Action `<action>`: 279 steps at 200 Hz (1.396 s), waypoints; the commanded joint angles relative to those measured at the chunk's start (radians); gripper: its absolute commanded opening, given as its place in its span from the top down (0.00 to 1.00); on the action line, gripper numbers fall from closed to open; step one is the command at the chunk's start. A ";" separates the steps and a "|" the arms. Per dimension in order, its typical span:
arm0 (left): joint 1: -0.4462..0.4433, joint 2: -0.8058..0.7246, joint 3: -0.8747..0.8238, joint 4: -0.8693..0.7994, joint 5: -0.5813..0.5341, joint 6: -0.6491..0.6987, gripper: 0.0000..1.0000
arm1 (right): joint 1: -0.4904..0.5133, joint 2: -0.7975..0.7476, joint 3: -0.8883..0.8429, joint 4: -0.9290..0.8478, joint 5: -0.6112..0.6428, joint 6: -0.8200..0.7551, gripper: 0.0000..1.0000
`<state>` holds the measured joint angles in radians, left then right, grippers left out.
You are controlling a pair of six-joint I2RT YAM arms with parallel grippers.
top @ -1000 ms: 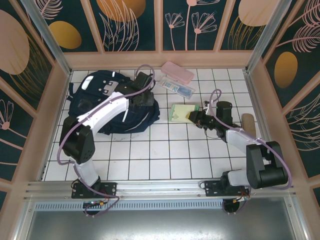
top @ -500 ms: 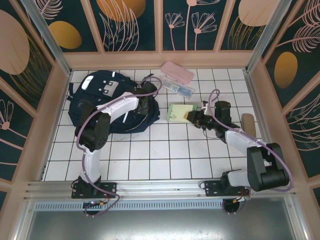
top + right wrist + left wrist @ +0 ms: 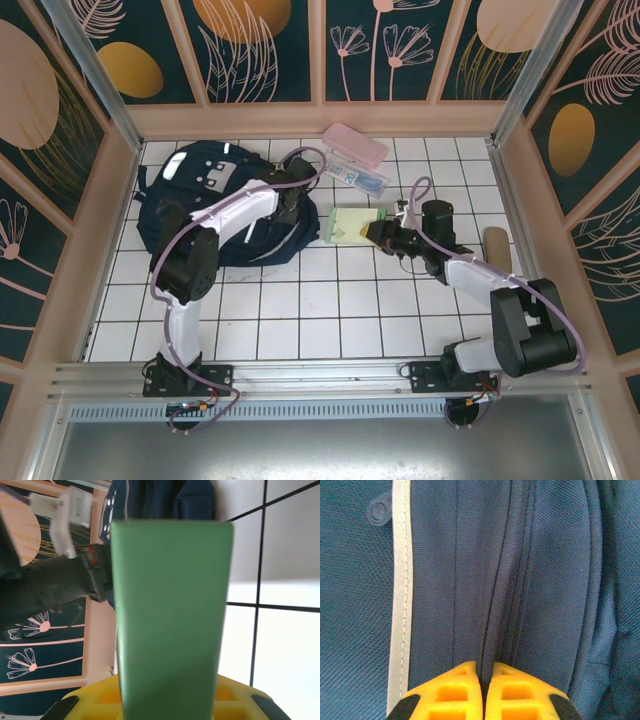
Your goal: Pack books, pencil case, and school supplies into a backpack
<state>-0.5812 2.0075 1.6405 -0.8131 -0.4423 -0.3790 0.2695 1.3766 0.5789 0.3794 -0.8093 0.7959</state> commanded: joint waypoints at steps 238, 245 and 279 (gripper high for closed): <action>0.244 -0.345 0.320 -0.010 0.439 -0.072 1.00 | 0.453 1.011 1.129 0.316 0.095 0.356 1.00; 0.245 -0.347 0.316 -0.004 0.445 -0.073 1.00 | 0.463 1.038 1.174 0.298 0.088 0.359 1.00; 0.245 -0.345 0.313 0.006 0.457 -0.076 1.00 | 0.516 1.159 1.383 0.176 0.052 0.346 1.00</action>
<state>-0.3321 1.7378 1.8980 -0.9619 -0.0299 -0.4397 0.7471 2.4817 1.8317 0.6121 -0.7086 1.1439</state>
